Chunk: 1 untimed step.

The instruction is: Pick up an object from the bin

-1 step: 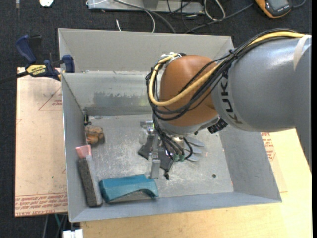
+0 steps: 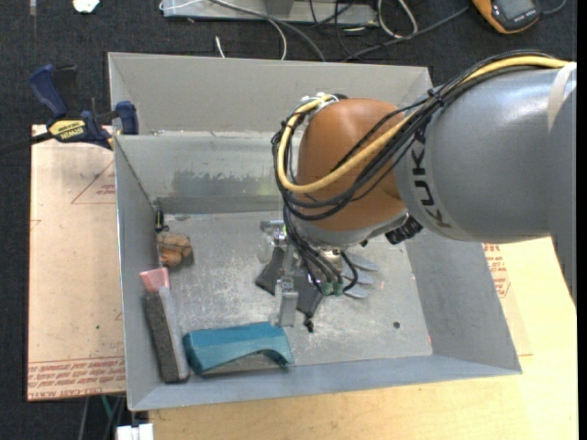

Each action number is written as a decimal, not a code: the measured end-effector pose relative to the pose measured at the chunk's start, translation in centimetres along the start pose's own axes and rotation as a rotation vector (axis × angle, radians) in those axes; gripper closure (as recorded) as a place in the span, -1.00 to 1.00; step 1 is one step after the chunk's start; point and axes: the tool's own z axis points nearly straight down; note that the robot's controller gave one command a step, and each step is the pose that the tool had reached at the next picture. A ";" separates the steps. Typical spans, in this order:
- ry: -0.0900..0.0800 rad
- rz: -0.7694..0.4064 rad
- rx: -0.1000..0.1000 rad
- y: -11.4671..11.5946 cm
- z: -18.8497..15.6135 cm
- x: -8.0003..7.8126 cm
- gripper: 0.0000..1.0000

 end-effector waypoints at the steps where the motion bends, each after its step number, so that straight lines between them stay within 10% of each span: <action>1: -0.004 0.018 -0.002 -0.7 6.2 1.4 -1.00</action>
Offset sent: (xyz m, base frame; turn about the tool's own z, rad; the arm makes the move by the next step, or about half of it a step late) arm -0.0044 -0.1234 -0.1122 -0.0637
